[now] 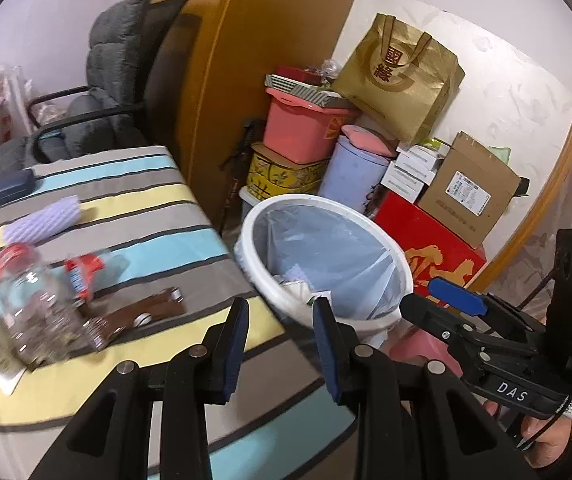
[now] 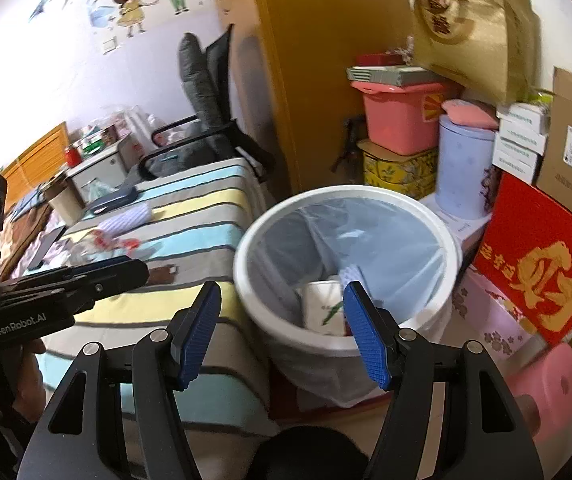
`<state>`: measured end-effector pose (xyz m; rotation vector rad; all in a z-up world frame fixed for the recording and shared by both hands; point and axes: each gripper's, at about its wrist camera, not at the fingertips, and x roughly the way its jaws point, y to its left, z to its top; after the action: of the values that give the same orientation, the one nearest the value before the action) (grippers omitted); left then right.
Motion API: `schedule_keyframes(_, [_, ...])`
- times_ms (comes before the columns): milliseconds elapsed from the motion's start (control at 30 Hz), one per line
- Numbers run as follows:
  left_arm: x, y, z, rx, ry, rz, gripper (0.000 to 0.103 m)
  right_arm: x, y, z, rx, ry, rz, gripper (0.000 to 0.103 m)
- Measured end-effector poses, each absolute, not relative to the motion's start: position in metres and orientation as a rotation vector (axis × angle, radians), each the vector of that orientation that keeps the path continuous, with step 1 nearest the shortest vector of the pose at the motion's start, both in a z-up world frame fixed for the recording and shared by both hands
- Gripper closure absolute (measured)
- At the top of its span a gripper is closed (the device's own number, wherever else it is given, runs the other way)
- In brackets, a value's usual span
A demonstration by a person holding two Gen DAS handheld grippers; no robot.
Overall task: Collect trash
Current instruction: 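Move both tools back over the table toward the bottle and yogurt cup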
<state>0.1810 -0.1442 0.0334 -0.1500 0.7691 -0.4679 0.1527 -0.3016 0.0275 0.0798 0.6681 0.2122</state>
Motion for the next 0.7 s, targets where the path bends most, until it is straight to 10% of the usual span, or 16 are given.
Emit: schedule_keyframes(700, [0.106,-0.069,0.035,-0.151,0.726,-0.247,0.070,0.115,-0.243,0.037,0.006,0.651,0.380,0.037])
